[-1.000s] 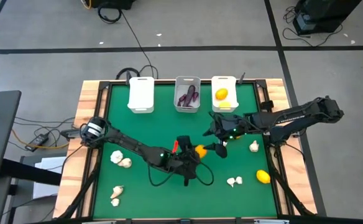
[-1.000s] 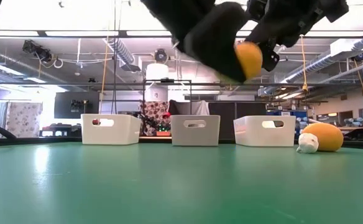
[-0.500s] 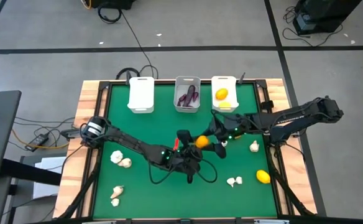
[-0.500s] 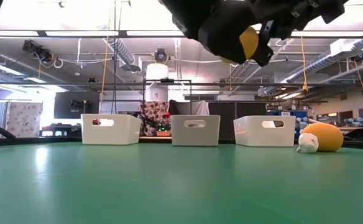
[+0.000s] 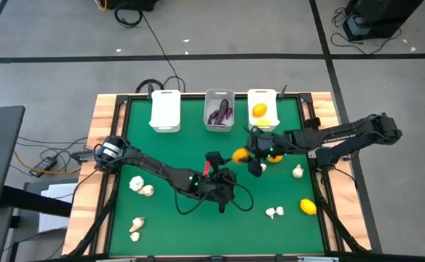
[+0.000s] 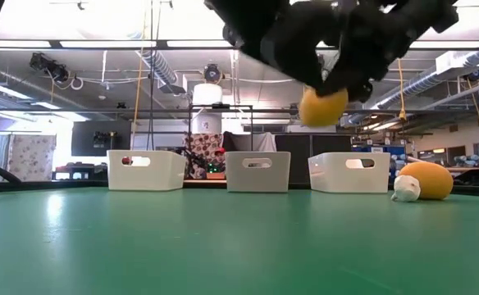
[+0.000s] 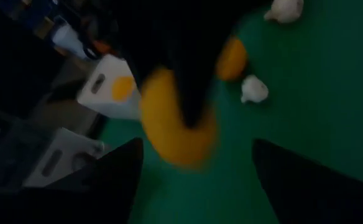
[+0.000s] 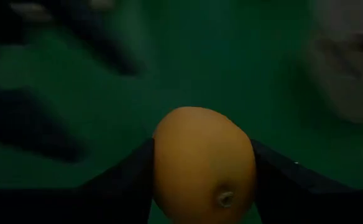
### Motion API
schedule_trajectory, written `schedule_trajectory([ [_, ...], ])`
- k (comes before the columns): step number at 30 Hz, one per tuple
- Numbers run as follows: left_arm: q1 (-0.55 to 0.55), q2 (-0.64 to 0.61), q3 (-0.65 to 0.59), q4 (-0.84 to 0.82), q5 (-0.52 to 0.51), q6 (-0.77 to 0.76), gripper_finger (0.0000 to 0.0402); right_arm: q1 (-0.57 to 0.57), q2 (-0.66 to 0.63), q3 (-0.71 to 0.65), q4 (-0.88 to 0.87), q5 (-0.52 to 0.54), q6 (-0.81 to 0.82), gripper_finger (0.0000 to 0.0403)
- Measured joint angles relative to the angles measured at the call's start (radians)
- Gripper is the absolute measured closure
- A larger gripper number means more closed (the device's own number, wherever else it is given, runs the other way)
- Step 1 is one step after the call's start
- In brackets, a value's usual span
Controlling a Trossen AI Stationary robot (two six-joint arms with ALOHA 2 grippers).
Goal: Sort produce into baskets
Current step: Put the lemon into the right white bin
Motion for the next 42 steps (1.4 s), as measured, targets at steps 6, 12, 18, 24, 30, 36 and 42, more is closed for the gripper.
schedule_trajectory([
  [6, 0.044, 0.009, -0.036, -0.048, 0.215, -0.107, 0.0059, -0.093, -0.001, 0.014, -0.172, 0.376, 0.002, 0.0168],
  [12, 0.070, 0.010, -0.079, 0.004, 0.244, -0.141, 0.0070, -0.280, -0.001, 0.014, -0.189, 0.513, -0.050, 0.0166],
  [18, 0.070, 0.010, -0.080, 0.004, 0.242, -0.128, 0.0080, -0.484, 0.000, 0.014, -0.177, 0.436, -0.105, 0.0164],
  [24, 0.072, 0.010, -0.080, 0.005, 0.235, -0.127, 0.0080, -0.571, 0.000, 0.014, -0.144, 0.368, -0.181, 0.0135],
  [30, 0.072, 0.010, -0.080, 0.019, 0.223, -0.125, 0.0080, -0.585, 0.000, 0.014, -0.155, 0.356, -0.201, 0.0085],
  [36, 0.078, 0.010, -0.080, 0.028, 0.223, -0.125, 0.0080, -0.554, -0.011, 0.014, -0.181, 0.209, -0.223, 0.0056],
  [42, 0.089, 0.025, -0.080, 0.159, 0.335, -0.046, 0.0080, -0.429, -0.077, 0.014, -0.280, 0.020, -0.165, 0.0053],
])
